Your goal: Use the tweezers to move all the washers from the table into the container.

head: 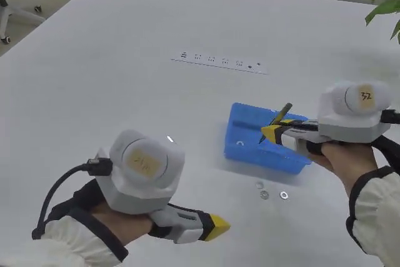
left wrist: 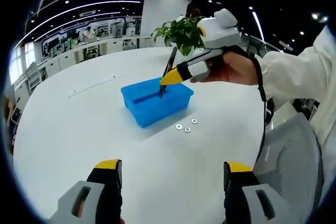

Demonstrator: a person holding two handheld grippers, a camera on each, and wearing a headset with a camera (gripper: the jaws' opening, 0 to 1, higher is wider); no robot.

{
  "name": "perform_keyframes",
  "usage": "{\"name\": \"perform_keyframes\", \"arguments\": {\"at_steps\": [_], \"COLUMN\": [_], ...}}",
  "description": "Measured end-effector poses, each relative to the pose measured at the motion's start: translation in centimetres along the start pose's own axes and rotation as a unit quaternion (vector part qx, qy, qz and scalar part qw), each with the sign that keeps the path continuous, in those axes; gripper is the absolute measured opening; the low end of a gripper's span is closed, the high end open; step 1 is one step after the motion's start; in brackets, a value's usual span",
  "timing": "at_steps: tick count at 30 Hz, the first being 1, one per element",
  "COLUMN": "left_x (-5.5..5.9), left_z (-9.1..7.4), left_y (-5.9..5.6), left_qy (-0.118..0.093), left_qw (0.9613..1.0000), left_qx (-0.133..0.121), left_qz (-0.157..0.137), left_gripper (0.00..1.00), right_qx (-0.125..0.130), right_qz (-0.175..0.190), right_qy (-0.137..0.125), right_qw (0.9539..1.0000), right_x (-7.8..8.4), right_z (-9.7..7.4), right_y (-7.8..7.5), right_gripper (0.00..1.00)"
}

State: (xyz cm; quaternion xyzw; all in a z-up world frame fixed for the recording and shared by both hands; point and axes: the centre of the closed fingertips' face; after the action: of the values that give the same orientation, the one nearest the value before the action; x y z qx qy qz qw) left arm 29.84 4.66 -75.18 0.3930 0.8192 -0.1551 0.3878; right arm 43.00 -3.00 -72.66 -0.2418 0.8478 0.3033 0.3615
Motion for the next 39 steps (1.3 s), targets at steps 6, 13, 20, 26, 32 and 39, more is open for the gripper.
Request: {"name": "perform_keyframes", "arguments": {"at_steps": [6, 13, 20, 26, 32, 39], "left_x": [0.0, -0.2, -0.4, -0.4, 0.0, 0.2], "left_z": [0.1, 0.2, 0.0, 0.0, 0.0, 0.0], "left_y": [-0.1, -0.4, -0.3, -0.4, -0.5, -0.7], "left_qy": [0.001, -0.004, -0.005, -0.004, 0.002, 0.006], "left_qw": [1.0000, 1.0000, 1.0000, 1.0000, 1.0000, 0.9999], "left_qx": [0.002, 0.008, 0.006, 0.006, 0.008, 0.013], "left_qz": [0.001, -0.001, -0.001, 0.000, 0.001, -0.001], "left_gripper": [0.81, 0.83, 0.84, 0.84, 0.84, 0.84], "right_qx": [-0.008, -0.023, -0.020, -0.011, -0.005, 0.001], "right_qz": [-0.013, -0.016, -0.006, -0.006, -0.002, 0.002], "right_qy": [-0.012, -0.006, 0.017, 0.037, 0.050, 0.056], "right_qw": [0.9998, 0.9996, 0.9996, 0.9993, 0.9987, 0.9984], "right_x": [0.1, 1.4, 4.0, 5.6, 6.5, 7.2], "right_z": [-1.5, -2.3, -2.0, -1.2, -0.4, 0.2], "right_y": [1.4, 2.6, 2.0, 1.1, 0.6, 0.1], "right_gripper": [0.06, 0.06, 0.06, 0.06, 0.07, 0.07]}}
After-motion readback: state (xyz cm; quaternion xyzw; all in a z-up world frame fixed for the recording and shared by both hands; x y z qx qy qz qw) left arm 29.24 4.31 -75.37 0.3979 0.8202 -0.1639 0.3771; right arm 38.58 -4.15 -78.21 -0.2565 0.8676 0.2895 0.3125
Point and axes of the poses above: the centre of the closed fingertips' face, and the gripper's own axes: z roughly forward along the fingers, y roughly to its left, x roughly out of its underside, and after that the axes turned 14 degrees about z, right-handed
